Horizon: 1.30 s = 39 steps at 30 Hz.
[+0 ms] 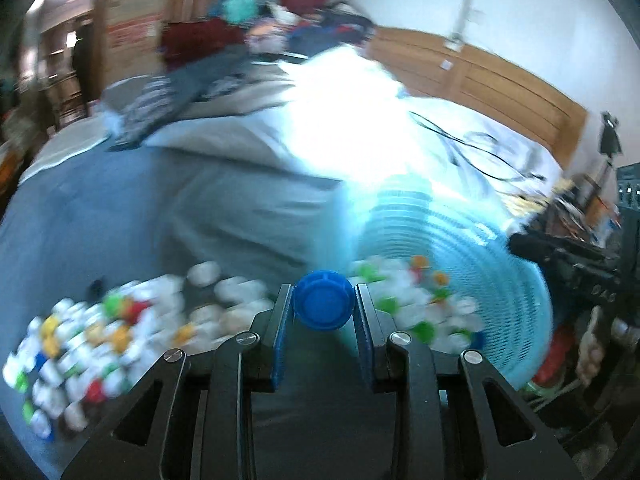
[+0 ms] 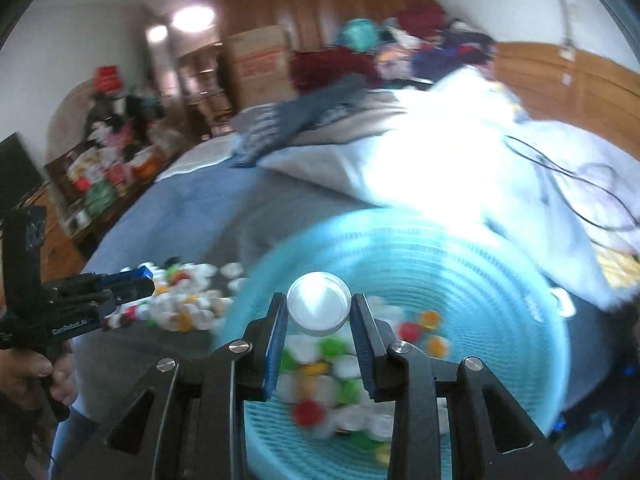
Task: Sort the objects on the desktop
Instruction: 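Carry the blue cap in the left tool while the right tool carries the white cap to the basket, then open both tools to drop the blue and white caps into the basket, then return the left tool to the pile and grasp a green cap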
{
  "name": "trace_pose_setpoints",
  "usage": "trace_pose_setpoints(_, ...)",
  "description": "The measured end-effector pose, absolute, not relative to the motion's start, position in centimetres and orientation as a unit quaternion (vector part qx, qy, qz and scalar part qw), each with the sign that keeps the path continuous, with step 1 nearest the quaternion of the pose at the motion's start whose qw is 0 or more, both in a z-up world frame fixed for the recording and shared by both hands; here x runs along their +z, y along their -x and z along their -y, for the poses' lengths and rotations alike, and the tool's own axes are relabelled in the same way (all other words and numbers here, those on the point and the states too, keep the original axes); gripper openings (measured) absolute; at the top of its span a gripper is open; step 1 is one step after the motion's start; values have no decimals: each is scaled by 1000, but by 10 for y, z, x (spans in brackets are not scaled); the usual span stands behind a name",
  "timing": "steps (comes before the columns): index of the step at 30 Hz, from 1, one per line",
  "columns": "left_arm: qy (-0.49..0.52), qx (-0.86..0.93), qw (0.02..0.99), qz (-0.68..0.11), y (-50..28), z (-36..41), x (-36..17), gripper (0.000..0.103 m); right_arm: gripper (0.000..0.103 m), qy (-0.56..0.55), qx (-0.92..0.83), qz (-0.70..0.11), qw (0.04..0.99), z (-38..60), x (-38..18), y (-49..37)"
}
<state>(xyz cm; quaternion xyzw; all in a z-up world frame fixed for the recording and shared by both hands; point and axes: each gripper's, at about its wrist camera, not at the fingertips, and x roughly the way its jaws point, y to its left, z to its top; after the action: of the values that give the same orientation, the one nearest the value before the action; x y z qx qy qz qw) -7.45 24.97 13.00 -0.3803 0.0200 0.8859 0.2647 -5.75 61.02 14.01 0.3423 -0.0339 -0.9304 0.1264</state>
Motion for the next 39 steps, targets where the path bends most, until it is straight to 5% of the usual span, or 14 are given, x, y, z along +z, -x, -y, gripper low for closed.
trace_pose_setpoints(7, 417, 852, 314, -45, 84, -326, 132, 25, 34, -364, -923, 52, 112, -641, 132, 58)
trace_pose_setpoints(20, 422, 855, 301, -33, 86, -321, 136, 25, 35, -363, -921, 61, 124, -636, 123, 59)
trace_pose_setpoints(23, 426, 853, 301, -28, 88, -319, 133, 32, 35, -367, -920, 57, 125, -634, 120, 60)
trace_pose_setpoints(24, 426, 852, 303, -24, 88, -316, 132, 44, 39, -368, -921, 52, 120, -633, 120, 61)
trace_pose_setpoints(25, 423, 854, 301, -23, 88, -313, 131, 49, 59, -367, -922, 52, 113, -634, 120, 61)
trace_pose_setpoints(26, 418, 859, 296, -23, 86, -307, 131, 55, 67, -361, -924, 61, 112, -636, 121, 61)
trace_pose_setpoints(31, 391, 890, 233, -10, 77, -238, 119, 56, 72, -353, -925, 64, 124, -626, 124, 58)
trace_pose_setpoints(39, 405, 913, 1, 45, 23, 6, 50, 56, 72, -361, -915, 37, 176, -575, 118, 51)
